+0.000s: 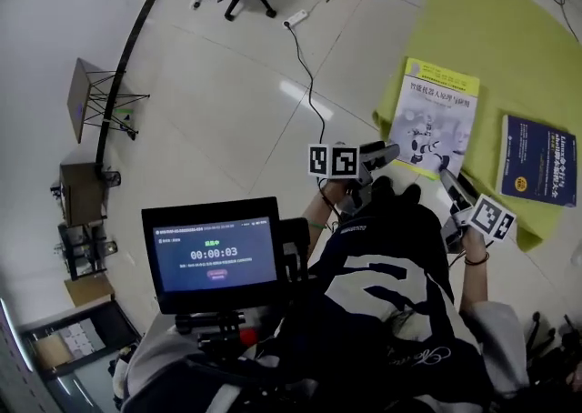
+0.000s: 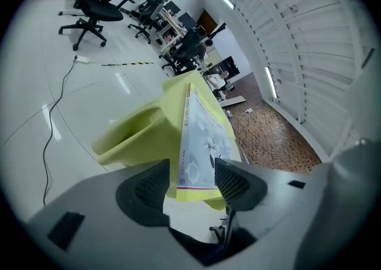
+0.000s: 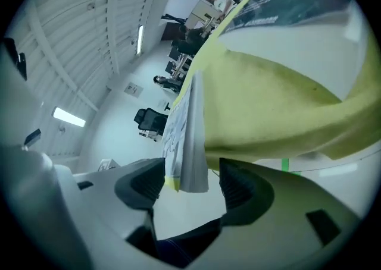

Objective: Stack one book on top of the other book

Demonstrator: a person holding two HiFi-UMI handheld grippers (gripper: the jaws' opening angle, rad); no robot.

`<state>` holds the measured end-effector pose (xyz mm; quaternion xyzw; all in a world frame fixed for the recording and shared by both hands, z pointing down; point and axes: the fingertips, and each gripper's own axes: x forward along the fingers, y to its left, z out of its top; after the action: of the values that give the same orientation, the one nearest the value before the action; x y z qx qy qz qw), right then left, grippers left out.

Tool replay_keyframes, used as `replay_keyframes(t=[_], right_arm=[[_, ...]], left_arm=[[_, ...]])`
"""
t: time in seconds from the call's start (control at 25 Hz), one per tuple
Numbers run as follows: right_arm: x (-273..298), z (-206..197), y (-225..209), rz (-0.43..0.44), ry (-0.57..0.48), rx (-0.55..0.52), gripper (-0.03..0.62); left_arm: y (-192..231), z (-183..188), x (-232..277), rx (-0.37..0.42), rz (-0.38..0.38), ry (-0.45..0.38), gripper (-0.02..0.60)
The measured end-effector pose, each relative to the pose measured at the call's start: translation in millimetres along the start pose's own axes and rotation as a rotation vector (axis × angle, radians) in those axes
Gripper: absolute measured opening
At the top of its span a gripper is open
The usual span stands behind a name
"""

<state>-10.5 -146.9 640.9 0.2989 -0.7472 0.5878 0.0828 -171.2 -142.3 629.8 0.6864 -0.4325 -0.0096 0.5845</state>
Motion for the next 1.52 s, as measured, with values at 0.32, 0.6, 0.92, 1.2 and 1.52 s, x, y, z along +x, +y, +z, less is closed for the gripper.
replay_keyframes(t=[0.32, 0.6, 0.92, 1.2, 1.52], right_arm=[[21, 8, 21, -0.016, -0.031, 0.06, 0.181], [18, 12, 92, -0.044, -0.049, 0.04, 0.098], [4, 2, 98, -0.078, -0.09, -0.035, 0.091], [8, -39, 99, -0.073, -0.144, -0.095, 0.091], [-1, -48, 111, -0.044, -0.183, -0.099, 0.097]], left_arm=[[-5, 7, 28, -0.016, -0.031, 0.121, 0.227], [-25, 35, -8, -0.019, -0.064, 0.173, 0.225], [-30, 19, -11, 0.082, -0.051, 0.222, 0.172], [-14, -5, -31, 0.26, -0.055, 0.238, 0.161], [-32, -8, -48, 0.398, -0.056, 0.239, 0.161]])
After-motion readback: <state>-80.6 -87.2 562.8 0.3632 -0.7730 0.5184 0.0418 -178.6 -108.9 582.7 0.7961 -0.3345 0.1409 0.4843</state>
